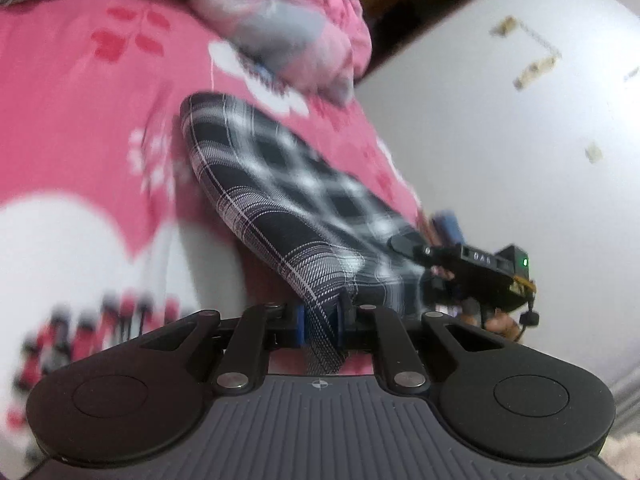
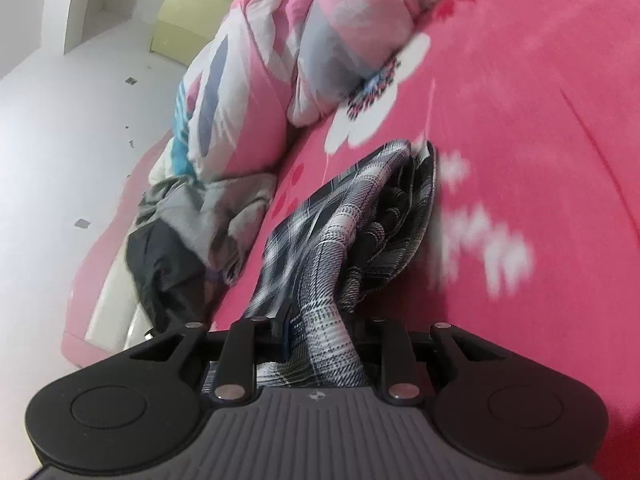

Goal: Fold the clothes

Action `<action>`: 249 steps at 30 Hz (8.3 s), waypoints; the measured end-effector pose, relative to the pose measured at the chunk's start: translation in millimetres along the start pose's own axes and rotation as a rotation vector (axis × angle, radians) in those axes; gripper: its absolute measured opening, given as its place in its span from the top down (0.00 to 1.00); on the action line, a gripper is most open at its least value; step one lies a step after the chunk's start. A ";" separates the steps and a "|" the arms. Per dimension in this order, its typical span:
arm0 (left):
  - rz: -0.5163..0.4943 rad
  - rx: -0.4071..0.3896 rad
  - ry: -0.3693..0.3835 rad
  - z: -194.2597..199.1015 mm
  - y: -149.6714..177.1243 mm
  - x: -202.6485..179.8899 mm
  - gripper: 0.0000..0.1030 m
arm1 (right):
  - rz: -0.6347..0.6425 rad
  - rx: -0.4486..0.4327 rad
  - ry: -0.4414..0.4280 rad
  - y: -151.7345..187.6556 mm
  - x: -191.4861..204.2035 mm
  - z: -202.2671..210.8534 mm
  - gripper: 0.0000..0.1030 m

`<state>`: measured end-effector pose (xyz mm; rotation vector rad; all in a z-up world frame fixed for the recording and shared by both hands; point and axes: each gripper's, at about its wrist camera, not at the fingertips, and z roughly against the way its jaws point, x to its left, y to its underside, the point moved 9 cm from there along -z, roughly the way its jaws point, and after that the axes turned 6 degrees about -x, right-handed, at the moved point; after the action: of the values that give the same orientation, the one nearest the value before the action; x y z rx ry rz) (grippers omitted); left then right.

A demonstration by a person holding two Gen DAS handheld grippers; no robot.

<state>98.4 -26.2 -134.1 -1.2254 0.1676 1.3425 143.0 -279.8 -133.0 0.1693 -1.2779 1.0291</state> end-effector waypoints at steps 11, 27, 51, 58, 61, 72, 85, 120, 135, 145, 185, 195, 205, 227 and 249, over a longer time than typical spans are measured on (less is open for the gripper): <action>-0.166 -0.150 -0.182 40.0 12.8 -9.7 0.34 | 0.249 -0.258 0.208 25.2 22.9 74.9 0.60; -0.430 -0.094 -0.238 -21.1 37.7 -41.8 0.24 | 0.855 -0.142 0.491 58.5 63.3 -3.3 0.63; -0.423 -0.152 -0.261 -11.2 50.9 -41.8 0.22 | 0.879 -0.064 0.309 2.2 147.3 -77.7 0.77; -0.377 -0.145 -0.247 -10.1 52.2 -39.5 0.22 | 0.839 0.130 0.358 16.9 79.1 -156.7 0.78; -0.366 -0.147 -0.239 -9.9 52.5 -38.8 0.22 | 0.838 0.134 0.388 11.3 99.6 -147.3 0.78; -0.380 -0.137 -0.264 -7.5 59.6 -41.0 0.22 | 0.791 0.137 0.317 11.9 116.5 -216.4 0.78; -0.434 -0.178 -0.274 0.8 43.0 -60.8 0.22 | 0.777 -0.073 0.367 -20.6 127.9 -80.0 0.78; -0.394 -0.030 -0.436 -33.2 51.0 -46.3 0.22 | 0.696 -0.149 0.490 35.3 34.7 -2.9 0.76; -0.435 0.033 -0.555 -39.0 57.9 -50.4 0.22 | 0.770 -0.144 0.377 89.8 61.9 28.3 0.76; -0.481 0.049 -0.599 -42.7 63.8 -51.9 0.22 | 0.787 -0.149 0.433 101.0 42.3 23.1 0.76; -0.532 -0.016 -0.642 -27.2 60.6 -57.6 0.19 | 0.691 -0.196 0.343 118.6 31.3 47.0 0.75; -0.379 -0.155 -0.603 -8.4 19.6 -29.5 0.02 | 0.691 -0.178 0.298 122.3 34.6 44.4 0.54; -0.226 -0.147 -0.584 -15.8 6.1 11.7 0.02 | 0.615 -0.165 0.236 104.8 48.7 53.1 0.34; -0.006 -0.093 -0.100 -46.6 -29.7 43.3 0.05 | -0.014 0.167 0.059 -13.7 -25.0 -25.5 0.10; 0.104 -0.154 -0.031 -75.8 -68.3 40.4 0.87 | 0.207 0.167 0.040 -34.6 10.7 -74.6 0.64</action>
<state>205.1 -39.8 -156.3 -1.3392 0.1087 1.4864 219.2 -247.2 -135.0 0.1447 -1.1901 1.3117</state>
